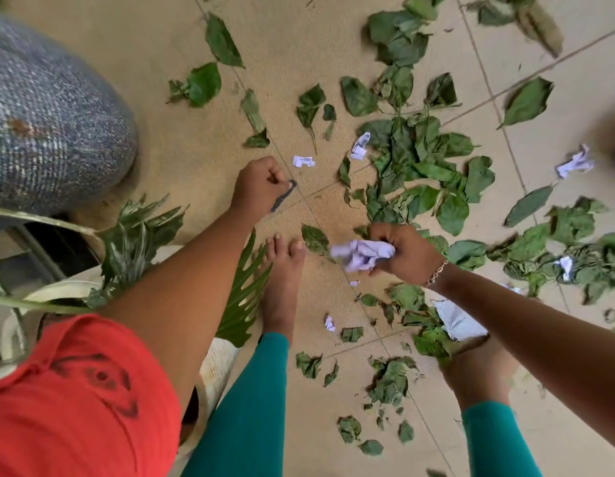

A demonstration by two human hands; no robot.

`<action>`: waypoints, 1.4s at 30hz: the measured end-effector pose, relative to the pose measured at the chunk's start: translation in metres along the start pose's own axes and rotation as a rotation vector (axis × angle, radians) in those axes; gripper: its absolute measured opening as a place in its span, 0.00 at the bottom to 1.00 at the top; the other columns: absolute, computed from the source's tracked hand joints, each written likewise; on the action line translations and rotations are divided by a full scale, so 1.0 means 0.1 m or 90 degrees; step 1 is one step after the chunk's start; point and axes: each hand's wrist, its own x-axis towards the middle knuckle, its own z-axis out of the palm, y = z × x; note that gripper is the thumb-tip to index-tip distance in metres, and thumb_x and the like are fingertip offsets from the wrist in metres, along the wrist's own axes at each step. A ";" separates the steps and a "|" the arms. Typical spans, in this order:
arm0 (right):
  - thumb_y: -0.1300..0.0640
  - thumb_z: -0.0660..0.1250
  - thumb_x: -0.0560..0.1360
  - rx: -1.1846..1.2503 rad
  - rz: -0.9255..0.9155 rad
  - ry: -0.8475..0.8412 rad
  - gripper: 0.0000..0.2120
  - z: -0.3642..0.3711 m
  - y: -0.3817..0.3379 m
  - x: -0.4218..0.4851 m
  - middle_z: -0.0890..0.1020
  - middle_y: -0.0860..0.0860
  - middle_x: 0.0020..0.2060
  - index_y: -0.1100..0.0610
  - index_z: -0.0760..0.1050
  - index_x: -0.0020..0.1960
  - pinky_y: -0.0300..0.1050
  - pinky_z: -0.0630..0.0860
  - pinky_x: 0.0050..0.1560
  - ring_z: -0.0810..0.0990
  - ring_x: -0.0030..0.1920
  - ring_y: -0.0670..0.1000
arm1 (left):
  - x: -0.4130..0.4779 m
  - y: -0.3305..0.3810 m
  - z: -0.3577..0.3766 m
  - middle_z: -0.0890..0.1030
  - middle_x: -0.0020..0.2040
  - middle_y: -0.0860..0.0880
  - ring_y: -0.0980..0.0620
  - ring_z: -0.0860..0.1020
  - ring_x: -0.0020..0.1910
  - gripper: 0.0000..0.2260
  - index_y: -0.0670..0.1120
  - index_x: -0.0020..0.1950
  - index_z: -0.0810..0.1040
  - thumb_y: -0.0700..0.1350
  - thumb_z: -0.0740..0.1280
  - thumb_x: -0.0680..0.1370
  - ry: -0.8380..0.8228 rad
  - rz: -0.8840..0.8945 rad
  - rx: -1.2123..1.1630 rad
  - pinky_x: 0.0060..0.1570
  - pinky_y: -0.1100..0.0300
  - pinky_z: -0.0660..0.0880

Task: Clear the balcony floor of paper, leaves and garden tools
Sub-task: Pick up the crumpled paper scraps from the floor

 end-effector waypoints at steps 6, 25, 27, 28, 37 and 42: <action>0.67 0.62 0.69 -0.056 -0.033 -0.031 0.16 -0.24 -0.21 0.36 0.78 0.64 0.48 0.65 0.75 0.55 0.44 0.71 0.48 0.75 0.47 0.57 | 0.04 0.26 0.12 0.80 0.47 0.42 0.44 0.75 0.39 0.09 0.41 0.54 0.75 0.35 0.57 0.78 0.018 0.065 0.111 0.36 0.54 0.69; 0.52 0.66 0.73 -0.575 0.040 0.138 0.14 -0.67 -0.46 0.68 0.82 0.56 0.42 0.49 0.77 0.59 0.44 0.72 0.42 0.79 0.44 0.59 | 0.18 0.22 0.23 0.76 0.47 0.45 0.46 0.75 0.42 0.06 0.42 0.45 0.78 0.43 0.65 0.78 0.059 0.132 0.347 0.34 0.58 0.62; 0.50 0.63 0.76 -0.671 0.013 0.150 0.12 -0.64 -0.55 0.77 0.81 0.56 0.41 0.51 0.75 0.58 0.44 0.69 0.38 0.79 0.44 0.59 | 0.13 0.20 0.23 0.76 0.49 0.45 0.45 0.75 0.43 0.04 0.42 0.47 0.77 0.42 0.65 0.77 0.087 0.114 0.328 0.35 0.58 0.64; 0.50 0.62 0.77 -0.705 0.015 0.153 0.13 -0.62 -0.58 0.82 0.79 0.55 0.38 0.52 0.73 0.59 0.43 0.68 0.36 0.79 0.41 0.59 | 0.11 0.19 0.23 0.76 0.49 0.45 0.46 0.76 0.44 0.03 0.43 0.49 0.76 0.42 0.66 0.76 0.096 0.111 0.316 0.36 0.58 0.64; 0.64 0.58 0.77 -0.800 0.016 0.125 0.09 -0.54 -0.50 1.09 0.69 0.53 0.28 0.58 0.75 0.54 0.43 0.66 0.32 0.71 0.33 0.55 | 0.15 0.18 0.23 0.77 0.50 0.46 0.48 0.76 0.45 0.03 0.44 0.47 0.79 0.40 0.66 0.76 0.059 0.119 0.287 0.39 0.59 0.68; 0.54 0.64 0.75 -0.612 0.068 0.170 0.10 -0.65 -0.48 0.82 0.82 0.53 0.43 0.51 0.78 0.55 0.42 0.73 0.39 0.78 0.41 0.54 | -0.03 0.27 0.31 0.81 0.44 0.45 0.47 0.79 0.41 0.03 0.41 0.43 0.75 0.38 0.64 0.77 0.151 0.052 0.128 0.36 0.53 0.75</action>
